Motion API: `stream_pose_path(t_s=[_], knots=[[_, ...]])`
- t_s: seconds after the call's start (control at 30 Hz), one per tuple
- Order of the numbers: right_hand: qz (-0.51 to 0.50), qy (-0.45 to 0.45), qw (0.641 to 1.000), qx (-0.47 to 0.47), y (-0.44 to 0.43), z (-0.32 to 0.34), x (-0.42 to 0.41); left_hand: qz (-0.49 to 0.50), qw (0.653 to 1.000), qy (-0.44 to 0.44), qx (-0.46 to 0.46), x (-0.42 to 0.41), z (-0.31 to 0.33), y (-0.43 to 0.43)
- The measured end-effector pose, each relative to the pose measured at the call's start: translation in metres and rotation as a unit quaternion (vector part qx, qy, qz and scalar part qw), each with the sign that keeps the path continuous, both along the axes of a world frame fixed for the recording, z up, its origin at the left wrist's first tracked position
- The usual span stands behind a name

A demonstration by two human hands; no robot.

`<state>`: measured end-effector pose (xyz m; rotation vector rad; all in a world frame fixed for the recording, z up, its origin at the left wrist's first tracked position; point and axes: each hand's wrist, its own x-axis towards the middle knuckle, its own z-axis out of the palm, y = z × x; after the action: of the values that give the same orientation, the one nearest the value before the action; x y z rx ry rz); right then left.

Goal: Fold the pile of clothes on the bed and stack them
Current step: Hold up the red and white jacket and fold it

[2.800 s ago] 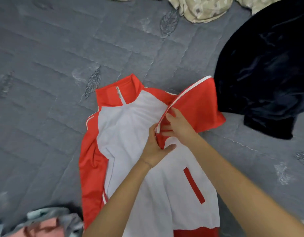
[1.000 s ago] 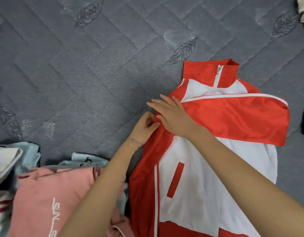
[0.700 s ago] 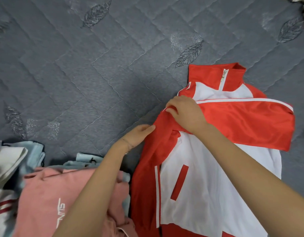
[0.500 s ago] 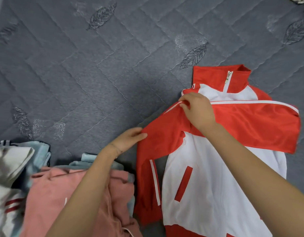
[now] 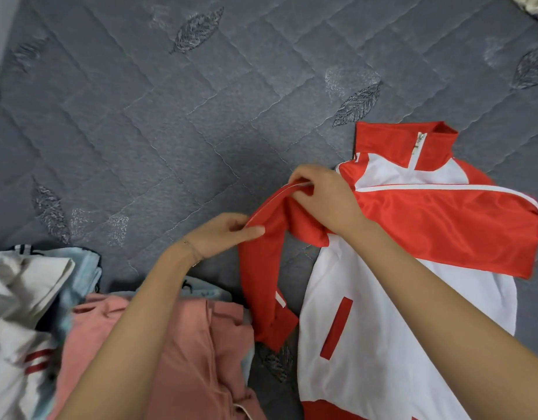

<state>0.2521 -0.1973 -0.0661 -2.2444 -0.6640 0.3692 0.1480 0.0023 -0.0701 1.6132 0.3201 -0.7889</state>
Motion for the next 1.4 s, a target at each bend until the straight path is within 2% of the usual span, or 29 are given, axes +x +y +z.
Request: stream_pose_path(t_s=[0.07, 0.13, 0.23, 0.33, 0.37, 0.43, 0.5, 0.57, 0.63, 0.7, 0.77, 0.83, 0.97, 1.1, 1.17, 1.27, 1.33, 1.4], knots=[[-0.04, 0.007, 0.999, 0.002, -0.001, 0.001, 0.005, -0.084, 0.995, 0.046, 0.012, -0.012, -0.011, 0.011], [-0.068, 0.004, 0.998, -0.011, -0.005, 0.001, 0.008, -0.137, 0.988, 0.054, 0.042, -0.024, -0.02, 0.021], [-0.096, -0.024, 0.994, -0.036, -0.011, -0.001, 0.008, -0.108, 0.991, 0.022, 0.074, -0.035, -0.021, 0.043], [-0.104, -0.045, 0.992, -0.056, -0.009, -0.006, 0.004, -0.057, 0.982, -0.089, 0.157, -0.037, -0.016, 0.066], [-0.109, -0.043, 0.991, -0.061, -0.008, -0.006, 0.003, -0.047, 0.963, -0.145, 0.222, -0.036, -0.016, 0.074], [-0.128, -0.013, 0.99, -0.058, -0.007, -0.006, 0.004, -0.058, 0.898, -0.229, 0.371, -0.035, -0.015, 0.092], [-0.136, 0.032, 0.99, -0.034, -0.008, -0.005, 0.007, -0.097, 0.843, -0.247, 0.467, -0.035, -0.014, 0.111], [-0.111, 0.04, 0.993, -0.023, -0.007, -0.006, 0.007, -0.136, 0.811, -0.23, 0.521, -0.04, -0.015, 0.127], [-0.085, 0.012, 0.995, -0.05, -0.007, -0.008, 0.006, -0.133, 0.806, -0.213, 0.537, -0.046, -0.017, 0.139], [-0.088, -0.007, 0.993, -0.073, -0.006, -0.008, 0.0, -0.1, 0.832, -0.209, 0.504, -0.052, -0.016, 0.14], [-0.085, -0.03, 0.993, -0.079, -0.001, -0.005, -0.008, -0.049, 0.884, -0.203, 0.419, -0.054, -0.008, 0.132], [-0.064, -0.044, 0.993, -0.087, 0.004, -0.004, -0.016, 0.0, 0.914, -0.199, 0.354, -0.051, 0.001, 0.118], [-0.048, -0.079, 0.991, -0.093, 0.008, -0.005, -0.032, 0.083, 0.918, -0.225, 0.317, -0.036, 0.016, 0.087], [-0.033, -0.073, 0.994, -0.076, 0.002, -0.004, -0.046, 0.231, 0.937, -0.187, 0.185, -0.015, 0.029, 0.041], [-0.026, -0.029, 0.999, -0.029, -0.005, 0.0, -0.055, 0.265, 0.941, -0.162, 0.139, -0.002, 0.029, 0.016], [-0.026, 0.117, 0.989, 0.082, -0.02, 0.01, -0.068, 0.266, 0.955, -0.115, 0.07, 0.017, 0.028, -0.027], [-0.018, 0.195, 0.975, 0.109, -0.032, 0.017, -0.075, 0.265, 0.96, -0.087, 0.037, 0.026, 0.028, -0.058], [-0.018, 0.246, 0.963, 0.111, -0.048, 0.023, -0.077, 0.247, 0.966, -0.063, 0.043, 0.035, 0.031, -0.091]])
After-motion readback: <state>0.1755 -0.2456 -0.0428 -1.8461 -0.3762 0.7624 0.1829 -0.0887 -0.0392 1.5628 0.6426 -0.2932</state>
